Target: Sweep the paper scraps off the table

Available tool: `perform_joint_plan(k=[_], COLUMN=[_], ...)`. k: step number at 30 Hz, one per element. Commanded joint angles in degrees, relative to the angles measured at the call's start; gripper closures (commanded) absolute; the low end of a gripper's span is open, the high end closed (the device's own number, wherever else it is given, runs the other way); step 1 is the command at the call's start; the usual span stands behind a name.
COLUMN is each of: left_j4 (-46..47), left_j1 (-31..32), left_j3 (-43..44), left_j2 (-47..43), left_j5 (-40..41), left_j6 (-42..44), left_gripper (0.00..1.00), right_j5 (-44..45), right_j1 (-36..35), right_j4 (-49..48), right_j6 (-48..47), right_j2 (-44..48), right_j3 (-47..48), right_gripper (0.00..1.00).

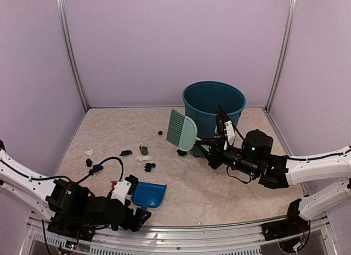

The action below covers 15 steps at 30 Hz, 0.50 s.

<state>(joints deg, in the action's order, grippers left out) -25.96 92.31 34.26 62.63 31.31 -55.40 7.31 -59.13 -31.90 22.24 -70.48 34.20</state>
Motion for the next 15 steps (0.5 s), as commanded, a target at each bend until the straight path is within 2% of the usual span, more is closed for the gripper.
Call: perform_joint_plan(k=[1, 5, 9, 12, 15], left_j4=[-3.0, -2.8, 4.2, 8.5, 8.8], left_j1=[2.8, 1.9, 1.4, 0.8, -0.8], left_j3=[2.6, 1.9, 0.0, -0.9, -1.5], left_j2=[7.5, 14.5, 18.0, 20.3, 23.8], left_j5=[3.5, 1.2, -2.1, -2.8, -2.0], left_j6=[-7.7, -11.0, -9.6, -8.9, -9.5], left_gripper=[0.06, 0.07, 0.11, 0.19, 0.27], right_j5=[3.6, 5.4, 6.3, 6.4, 6.9], right_j1=[-1.9, -3.5, -3.9, -3.9, -3.9], right_j4=[1.3, 2.8, 3.8, 3.7, 3.9], right_j6=[1.9, 2.3, 2.4, 2.3, 2.0], right_j2=[1.7, 2.7, 3.4, 3.7, 3.7], right_j3=[-0.4, -0.7, -1.1, -1.4, -1.5], right_gripper=[1.0, 1.0, 1.0, 1.0, 1.0])
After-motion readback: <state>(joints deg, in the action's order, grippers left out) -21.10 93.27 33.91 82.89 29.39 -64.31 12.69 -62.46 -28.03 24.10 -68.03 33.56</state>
